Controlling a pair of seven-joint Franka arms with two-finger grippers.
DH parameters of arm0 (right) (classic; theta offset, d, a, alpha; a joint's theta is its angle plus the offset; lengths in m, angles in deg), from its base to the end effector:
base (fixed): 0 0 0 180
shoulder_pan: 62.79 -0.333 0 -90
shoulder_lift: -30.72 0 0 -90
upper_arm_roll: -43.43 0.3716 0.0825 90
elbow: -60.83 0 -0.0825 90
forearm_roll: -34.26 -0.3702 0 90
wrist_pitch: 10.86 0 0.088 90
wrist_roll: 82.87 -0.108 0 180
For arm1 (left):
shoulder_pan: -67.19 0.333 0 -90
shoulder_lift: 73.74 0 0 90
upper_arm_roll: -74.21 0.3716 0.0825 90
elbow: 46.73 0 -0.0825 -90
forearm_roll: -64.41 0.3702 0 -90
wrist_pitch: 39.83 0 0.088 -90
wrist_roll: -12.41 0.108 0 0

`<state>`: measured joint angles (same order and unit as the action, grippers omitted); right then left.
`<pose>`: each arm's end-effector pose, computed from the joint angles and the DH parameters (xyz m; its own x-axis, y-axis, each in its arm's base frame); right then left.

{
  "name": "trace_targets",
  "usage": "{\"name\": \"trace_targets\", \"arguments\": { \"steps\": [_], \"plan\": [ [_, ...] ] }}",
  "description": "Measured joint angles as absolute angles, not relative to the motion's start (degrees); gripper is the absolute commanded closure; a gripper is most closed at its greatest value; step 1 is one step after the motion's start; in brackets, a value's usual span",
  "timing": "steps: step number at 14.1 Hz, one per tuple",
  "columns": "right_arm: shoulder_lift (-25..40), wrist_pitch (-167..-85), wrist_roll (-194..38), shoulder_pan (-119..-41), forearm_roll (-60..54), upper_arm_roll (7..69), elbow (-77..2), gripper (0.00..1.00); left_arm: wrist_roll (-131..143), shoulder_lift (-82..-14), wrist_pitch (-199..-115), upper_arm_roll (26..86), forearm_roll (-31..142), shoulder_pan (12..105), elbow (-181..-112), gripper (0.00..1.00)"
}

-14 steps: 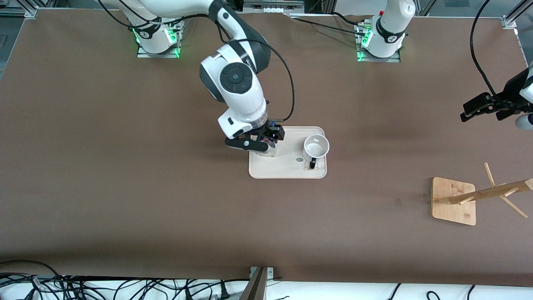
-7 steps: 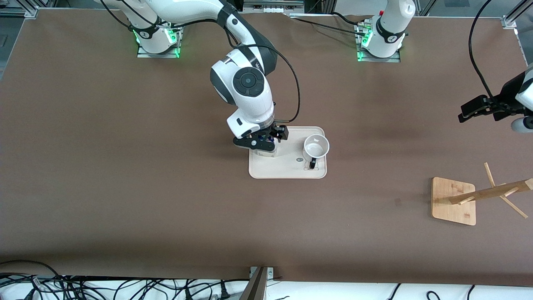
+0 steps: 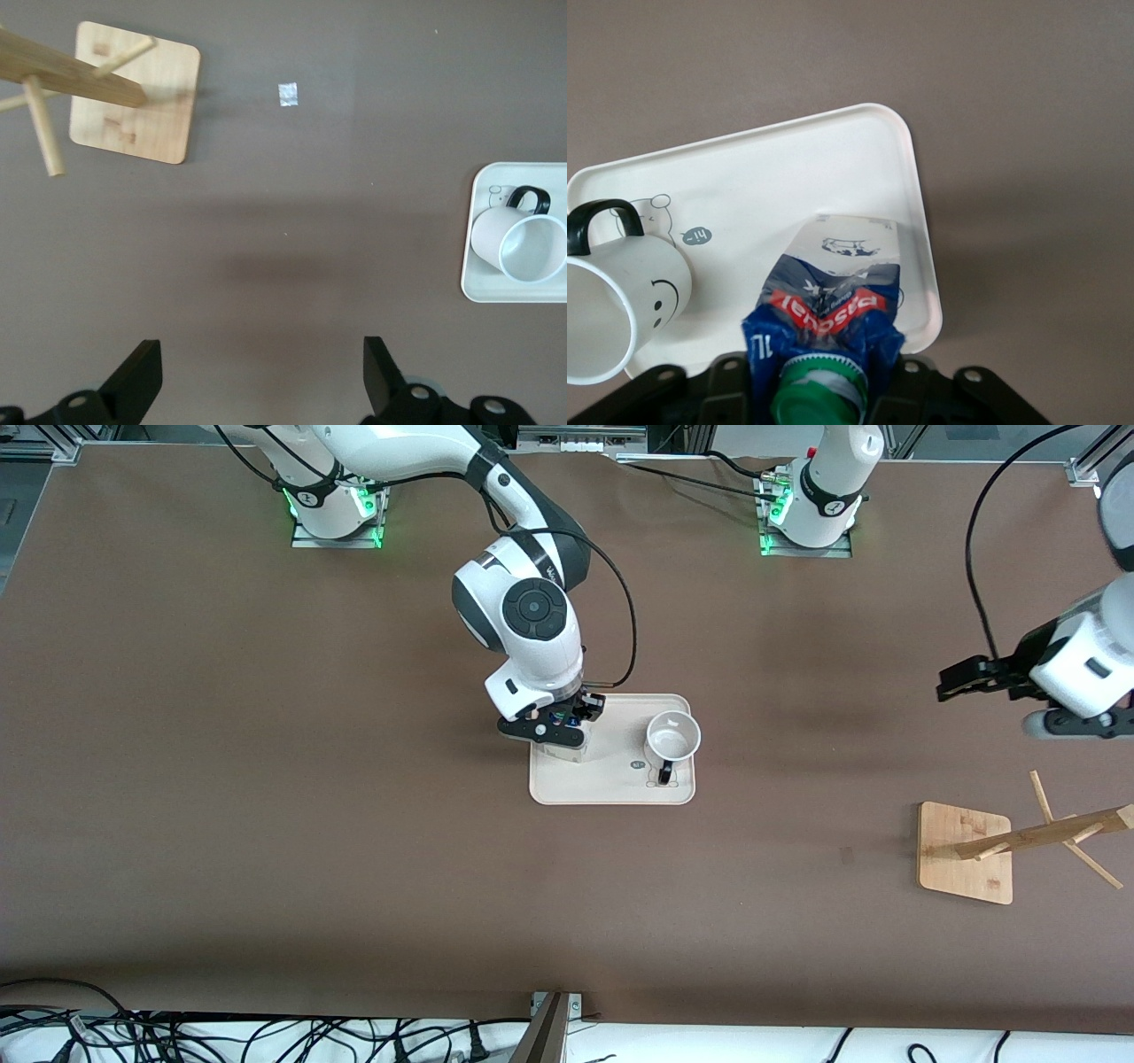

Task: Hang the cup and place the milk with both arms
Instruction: 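Lift the carton with the right gripper while the left gripper reaches the mug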

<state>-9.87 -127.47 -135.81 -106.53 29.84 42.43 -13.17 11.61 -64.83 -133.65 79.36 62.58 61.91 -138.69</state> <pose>0.5579 0.5266 0.3778 0.9785 -0.2046 -0.0261 -0.2059 -0.9765 -0.0629 0.5921 -0.0087 0.5809 0.9924 0.0145 -0.1223 0.0165 -0.9997 0.0158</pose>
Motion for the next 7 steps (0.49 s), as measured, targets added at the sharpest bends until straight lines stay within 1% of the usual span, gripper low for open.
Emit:
{"name": "trace_targets", "arguments": {
  "steps": [2, 4, 7],
  "plan": [
    [-9.2, -126.9, -135.0, -106.4, 29.8, 42.1, -12.9, 0.69, 11.5, -63.2, -133.6, 76.8, 62.6, 61.8, -138.7, 0.00],
    [-7.3, -123.5, -132.3, -105.5, 29.8, 41.4, -12.5, 0.69, 11.6, -62.0, -133.6, 74.8, 62.6, 61.7, -138.7, 0.00],
    [-2.8, -116.3, -121.4, -99.8, 29.4, 40.9, -12.2, 0.68, 11.7, -60.7, -133.9, 69.2, 62.6, 61.4, -138.7, 0.00]
  ]
}}
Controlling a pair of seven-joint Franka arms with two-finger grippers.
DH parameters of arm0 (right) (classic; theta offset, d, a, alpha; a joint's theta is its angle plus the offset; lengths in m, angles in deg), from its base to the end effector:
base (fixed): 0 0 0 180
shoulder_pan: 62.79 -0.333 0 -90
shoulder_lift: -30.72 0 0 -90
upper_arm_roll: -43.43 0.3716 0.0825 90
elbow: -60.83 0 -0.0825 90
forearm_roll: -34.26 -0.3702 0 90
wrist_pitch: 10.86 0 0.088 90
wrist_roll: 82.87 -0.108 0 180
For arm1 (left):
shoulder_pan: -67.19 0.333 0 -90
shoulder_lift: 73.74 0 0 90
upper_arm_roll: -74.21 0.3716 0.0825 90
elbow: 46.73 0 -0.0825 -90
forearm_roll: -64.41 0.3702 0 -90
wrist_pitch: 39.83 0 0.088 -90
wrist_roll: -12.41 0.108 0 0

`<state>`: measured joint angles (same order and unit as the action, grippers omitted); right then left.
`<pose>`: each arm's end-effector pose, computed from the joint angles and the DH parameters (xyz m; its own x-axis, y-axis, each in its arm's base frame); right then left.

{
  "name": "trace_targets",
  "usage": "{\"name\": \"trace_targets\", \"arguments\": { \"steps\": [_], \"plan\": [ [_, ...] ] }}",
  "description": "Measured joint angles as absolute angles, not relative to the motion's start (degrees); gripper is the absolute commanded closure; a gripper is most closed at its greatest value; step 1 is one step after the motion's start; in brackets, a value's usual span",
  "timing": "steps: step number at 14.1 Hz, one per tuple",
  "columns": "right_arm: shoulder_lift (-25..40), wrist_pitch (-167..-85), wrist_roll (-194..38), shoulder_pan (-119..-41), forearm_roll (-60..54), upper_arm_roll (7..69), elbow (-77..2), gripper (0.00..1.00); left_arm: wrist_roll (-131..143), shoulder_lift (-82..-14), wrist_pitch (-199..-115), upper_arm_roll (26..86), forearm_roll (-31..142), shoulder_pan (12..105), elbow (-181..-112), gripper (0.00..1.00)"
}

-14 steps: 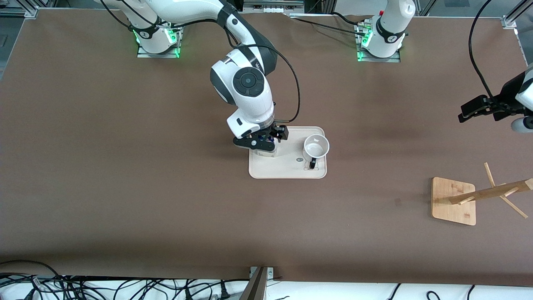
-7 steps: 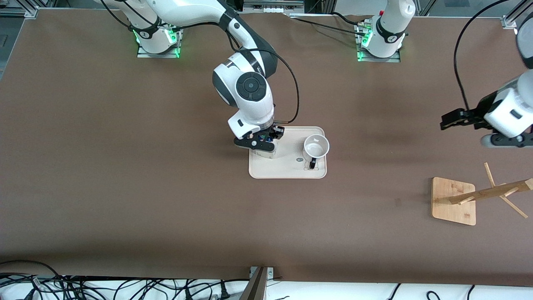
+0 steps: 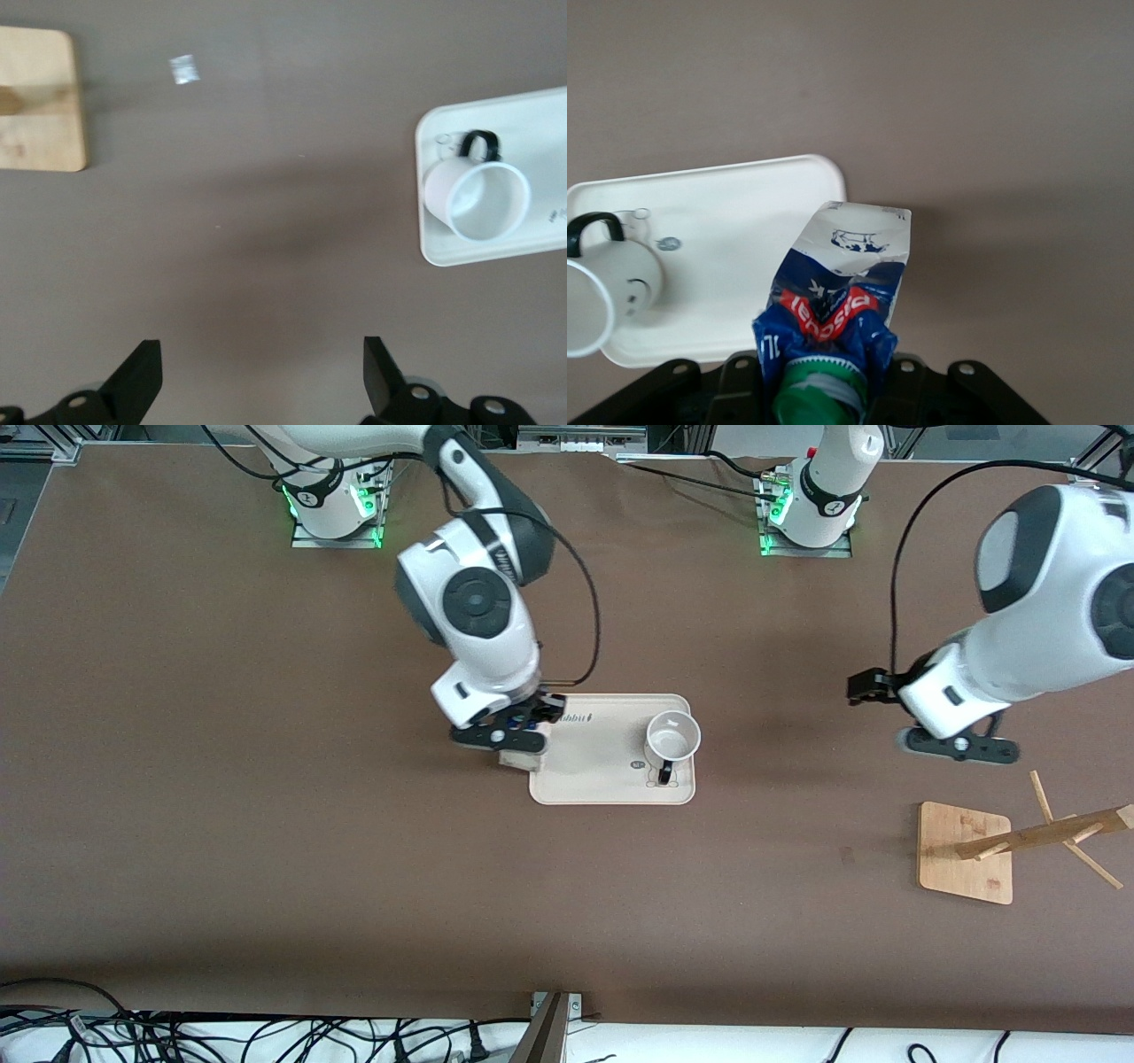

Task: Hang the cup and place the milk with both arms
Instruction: 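Lift the carton with the right gripper while the left gripper reaches the mug, then set the carton down with the right gripper while the left gripper grasps the mug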

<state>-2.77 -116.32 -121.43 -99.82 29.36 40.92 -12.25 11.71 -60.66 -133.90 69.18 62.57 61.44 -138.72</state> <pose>0.5994 0.4309 0.4616 0.9950 -0.0860 -0.0511 -0.0877 -0.9956 -0.0331 0.5986 -0.1118 0.5375 0.9667 -0.1709 -0.1906 -0.1646 -0.9852 0.0485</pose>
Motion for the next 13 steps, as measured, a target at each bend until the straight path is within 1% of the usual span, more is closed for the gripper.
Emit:
{"name": "trace_targets", "arguments": {
  "steps": [3, 5, 9, 11, 13],
  "plan": [
    [0.0, -110.2, -107.8, -91.4, 27.8, 40.7, -12.4, 0.68, 11.6, -58.9, -136.8, 64.3, 62.6, 60.2, -138.7, 0.00],
    [0.3, -108.2, -98.3, -85.3, 27.1, 40.5, -13.6, 0.67, 11.6, -57.2, -139.6, 63.5, 62.6, 58.8, -138.7, 0.00],
    [0.4, -108.8, -84.5, -75.6, 26.5, 40.4, -20.8, 0.65, 8.8, -53.2, -144.8, 63.4, 62.6, 54.8, -138.8, 0.00],
    [0.9, -110.6, -82.6, -73.6, 26.5, 40.3, -24.7, 0.64, 4.3, -51.1, -146.4, 63.4, 62.6, 51.6, -138.8, 0.00],
    [1.8, -112.9, -81.7, -73.4, 26.5, 40.1, -28.1, 0.59, 0.0, -49.1, -148.1, 63.3, 62.6, 48.5, -138.8, 0.00]
  ]
}}
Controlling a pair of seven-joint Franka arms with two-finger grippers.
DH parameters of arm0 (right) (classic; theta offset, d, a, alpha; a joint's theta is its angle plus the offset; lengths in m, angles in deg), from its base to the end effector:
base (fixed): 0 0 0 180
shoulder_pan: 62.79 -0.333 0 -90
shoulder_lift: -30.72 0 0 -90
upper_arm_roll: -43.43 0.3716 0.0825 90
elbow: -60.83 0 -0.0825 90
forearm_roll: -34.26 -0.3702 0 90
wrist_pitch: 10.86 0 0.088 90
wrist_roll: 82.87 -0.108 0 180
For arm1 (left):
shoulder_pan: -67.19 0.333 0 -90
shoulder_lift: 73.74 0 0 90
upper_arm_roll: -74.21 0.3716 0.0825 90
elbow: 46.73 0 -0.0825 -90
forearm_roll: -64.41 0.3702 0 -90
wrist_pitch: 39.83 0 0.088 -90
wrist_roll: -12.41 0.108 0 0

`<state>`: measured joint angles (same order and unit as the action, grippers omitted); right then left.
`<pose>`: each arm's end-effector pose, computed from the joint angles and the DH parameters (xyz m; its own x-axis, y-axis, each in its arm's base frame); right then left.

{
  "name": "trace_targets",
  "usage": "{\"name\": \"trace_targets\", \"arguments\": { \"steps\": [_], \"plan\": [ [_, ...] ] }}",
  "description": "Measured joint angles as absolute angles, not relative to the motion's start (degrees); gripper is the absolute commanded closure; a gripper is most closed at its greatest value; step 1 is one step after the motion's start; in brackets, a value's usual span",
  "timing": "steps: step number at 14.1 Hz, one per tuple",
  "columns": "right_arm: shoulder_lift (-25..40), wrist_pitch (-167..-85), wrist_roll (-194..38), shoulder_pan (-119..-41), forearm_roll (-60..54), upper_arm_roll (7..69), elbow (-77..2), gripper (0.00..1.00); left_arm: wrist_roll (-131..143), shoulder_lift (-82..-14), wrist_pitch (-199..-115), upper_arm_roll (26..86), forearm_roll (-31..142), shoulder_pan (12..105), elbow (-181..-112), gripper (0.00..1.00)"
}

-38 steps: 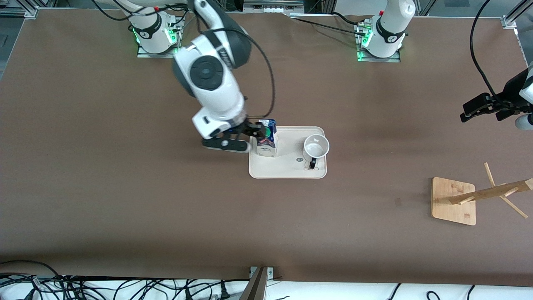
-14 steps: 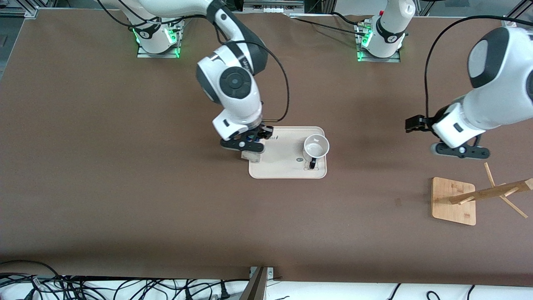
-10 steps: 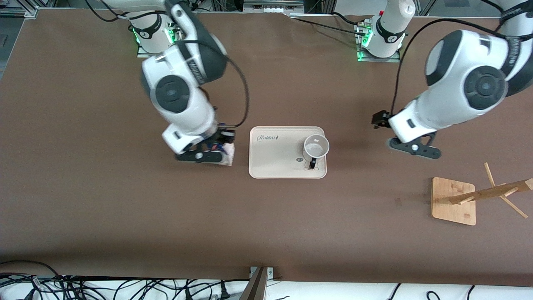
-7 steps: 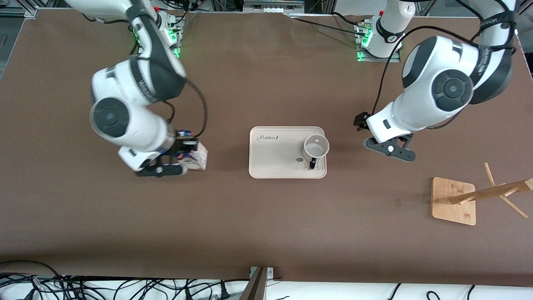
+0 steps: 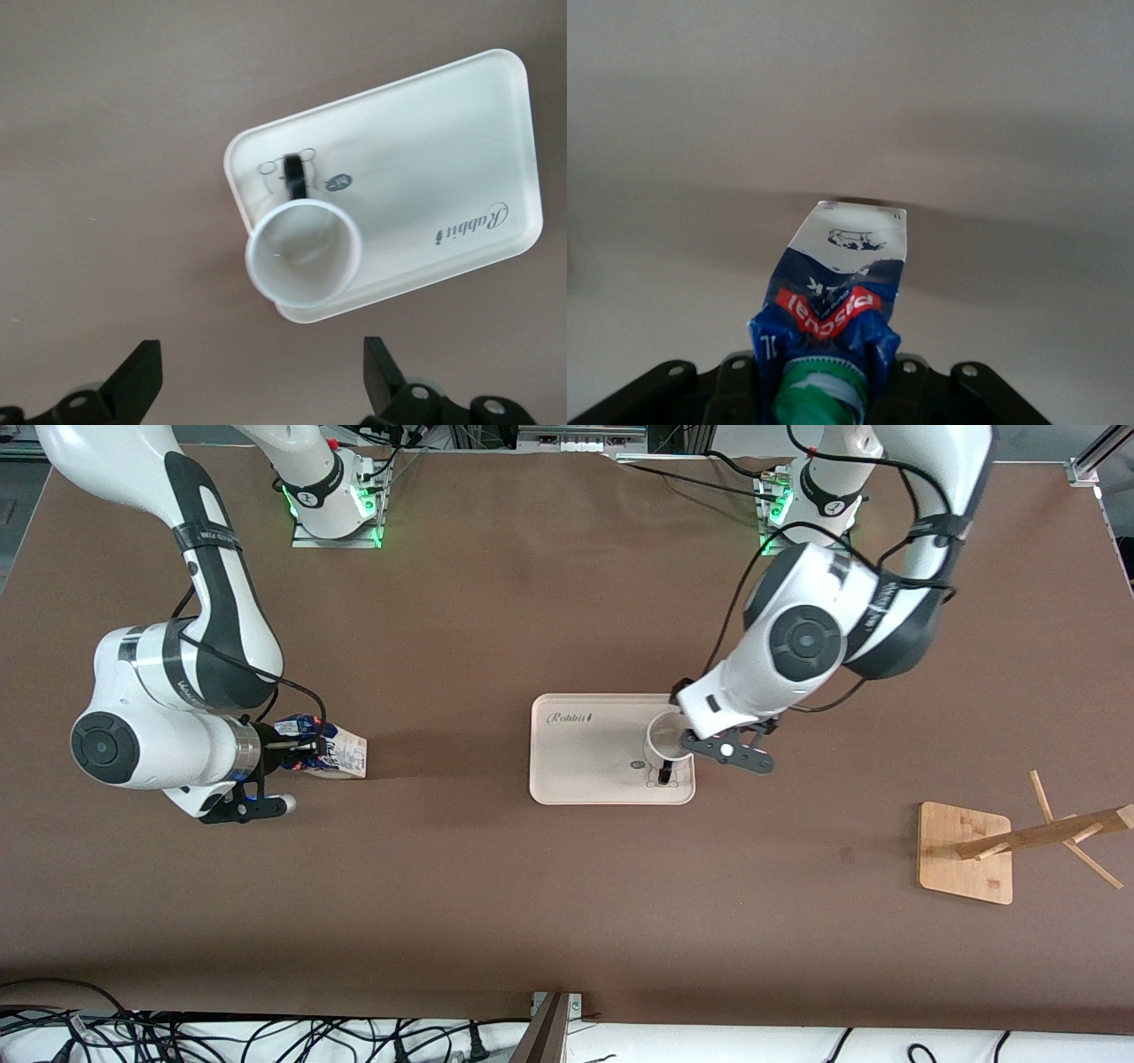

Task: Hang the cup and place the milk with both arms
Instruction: 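Set the carton down with the right gripper while the left gripper grasps the mug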

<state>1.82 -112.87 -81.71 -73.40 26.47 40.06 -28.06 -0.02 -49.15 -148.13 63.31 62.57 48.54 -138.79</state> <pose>0.6656 0.1031 0.3918 0.9562 0.1126 -0.2701 0.0893 -0.9912 -0.0972 0.5893 -0.3152 0.4291 0.9485 -0.2740 -0.1588 -0.2652 -0.9613 0.0749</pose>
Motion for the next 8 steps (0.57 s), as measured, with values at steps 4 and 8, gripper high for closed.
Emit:
{"name": "trace_targets", "arguments": {
  "steps": [4, 8],
  "plan": [
    [2.7, -118.1, -81.0, -73.4, 26.5, 39.9, -32.9, 0.44, -3.2, -45.6, -152.6, 63.3, 62.6, 45.1, -138.8, 0.00],
    [3.3, -120.5, -80.9, -73.4, 26.5, 39.9, -34.9, 0.00, -5.4, -42.9, -154.8, 63.3, 63.4, 42.3, -138.8, 0.00]
  ]
}}
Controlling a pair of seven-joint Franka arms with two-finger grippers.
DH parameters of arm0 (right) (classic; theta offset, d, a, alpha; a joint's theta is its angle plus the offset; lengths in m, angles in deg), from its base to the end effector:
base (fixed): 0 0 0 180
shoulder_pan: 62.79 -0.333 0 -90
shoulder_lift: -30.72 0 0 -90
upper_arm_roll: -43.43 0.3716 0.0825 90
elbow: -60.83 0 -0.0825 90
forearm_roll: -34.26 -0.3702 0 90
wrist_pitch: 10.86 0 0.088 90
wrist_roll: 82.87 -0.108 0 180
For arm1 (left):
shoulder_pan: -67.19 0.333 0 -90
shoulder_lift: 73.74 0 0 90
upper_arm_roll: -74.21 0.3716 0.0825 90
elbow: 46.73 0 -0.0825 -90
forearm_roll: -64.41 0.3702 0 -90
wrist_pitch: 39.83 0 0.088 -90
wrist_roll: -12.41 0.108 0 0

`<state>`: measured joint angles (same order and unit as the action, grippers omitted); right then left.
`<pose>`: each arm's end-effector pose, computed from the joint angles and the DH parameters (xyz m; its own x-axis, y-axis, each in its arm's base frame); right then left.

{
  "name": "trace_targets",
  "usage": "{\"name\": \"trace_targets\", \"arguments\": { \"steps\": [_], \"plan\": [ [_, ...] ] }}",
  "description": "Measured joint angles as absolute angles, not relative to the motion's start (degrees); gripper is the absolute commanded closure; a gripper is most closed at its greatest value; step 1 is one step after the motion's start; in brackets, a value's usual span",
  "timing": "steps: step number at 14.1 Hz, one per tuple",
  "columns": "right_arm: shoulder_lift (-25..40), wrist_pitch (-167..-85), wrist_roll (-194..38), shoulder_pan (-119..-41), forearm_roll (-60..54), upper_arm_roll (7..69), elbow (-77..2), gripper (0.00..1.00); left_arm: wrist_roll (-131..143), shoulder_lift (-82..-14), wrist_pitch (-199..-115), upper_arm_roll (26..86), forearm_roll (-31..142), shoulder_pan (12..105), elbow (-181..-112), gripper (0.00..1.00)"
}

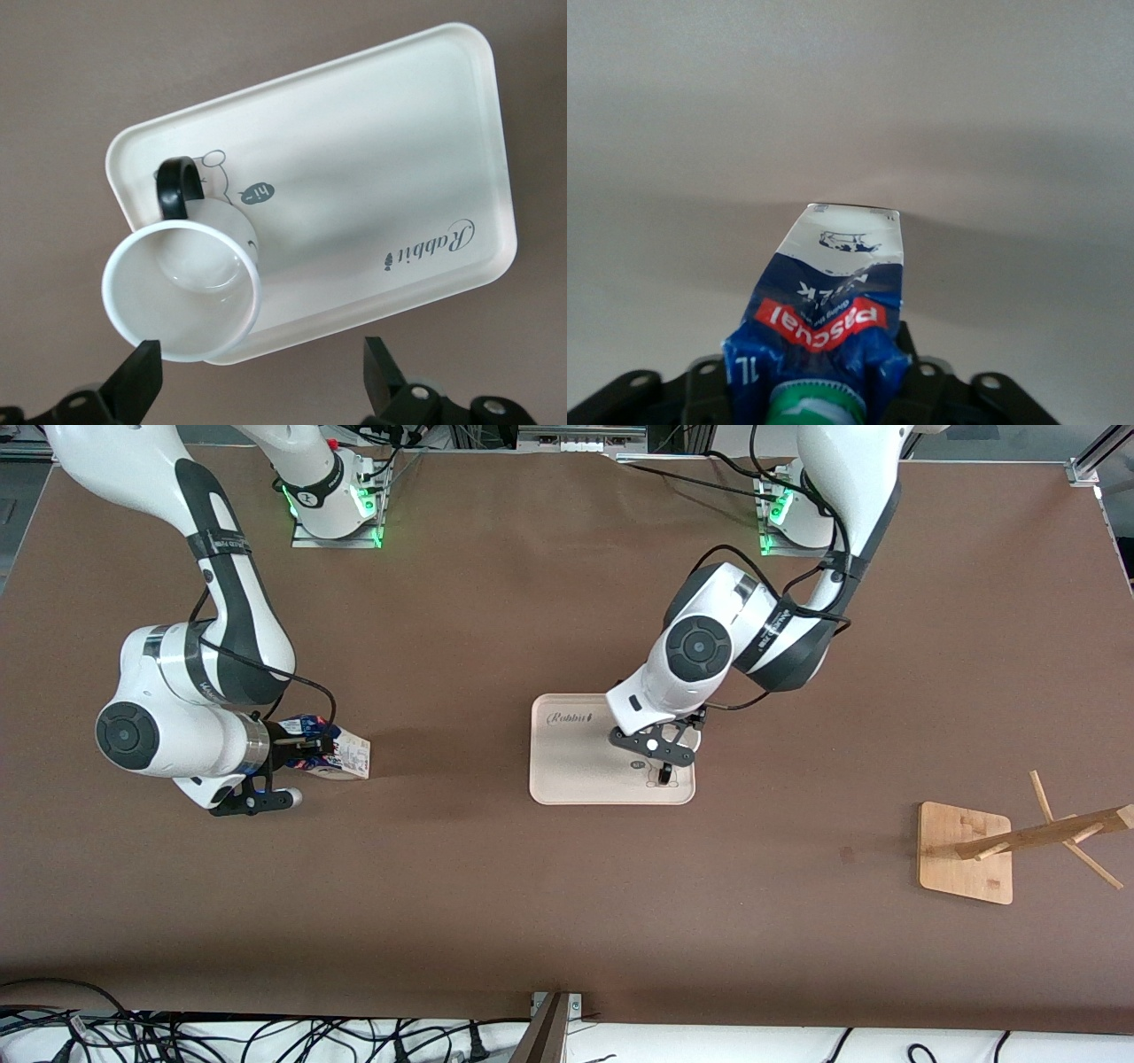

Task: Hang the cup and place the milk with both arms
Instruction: 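Set the carton down with the right gripper while the left gripper grasps the mug, then lift the white mug by its rim with the left gripper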

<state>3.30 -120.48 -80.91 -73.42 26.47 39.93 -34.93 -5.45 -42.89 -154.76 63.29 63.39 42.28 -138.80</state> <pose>0.6528 0.0970 0.3665 0.9666 0.1094 -0.2319 0.0897 -0.9916 -0.0936 0.5701 -0.3867 0.3641 0.9459 -0.2827 -0.1593 -0.2754 -0.9590 0.0664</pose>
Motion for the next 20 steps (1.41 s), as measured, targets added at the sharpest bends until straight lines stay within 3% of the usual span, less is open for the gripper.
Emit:
{"name": "trace_targets", "arguments": {
  "steps": [10, 16, 17, 19, 20],
  "plan": [
    [7.6, -120.4, -86.1, -74.3, 26.5, 40.3, -31.9, 0.00, -8.5, -38.5, -157.2, 63.7, 64.0, 40.3, -138.8, 0.00],
    [17.5, -109.3, -86.9, -74.3, 31.4, 39.8, -24.5, 0.00, -9.2, -35.8, -159.6, 63.8, 69.0, 40.3, -138.8, 0.00],
    [19.7, -107.5, -86.9, -74.3, 31.8, 39.8, -24.6, 0.00, -9.2, -35.5, -160.3, 63.9, 69.0, 40.3, -138.8, 0.36],
    [23.3, -105.0, -86.9, -74.3, 32.0, 39.6, -25.0, 0.00, -9.2, -34.8, -162.1, 64.0, 69.1, 40.3, -138.8, 0.84],
    [24.7, -104.6, -86.8, -74.3, 32.1, 39.4, -25.9, 0.00, -9.2, -34.6, -162.5, 64.1, 69.1, 40.3, -138.8, 1.00]
  ]
}}
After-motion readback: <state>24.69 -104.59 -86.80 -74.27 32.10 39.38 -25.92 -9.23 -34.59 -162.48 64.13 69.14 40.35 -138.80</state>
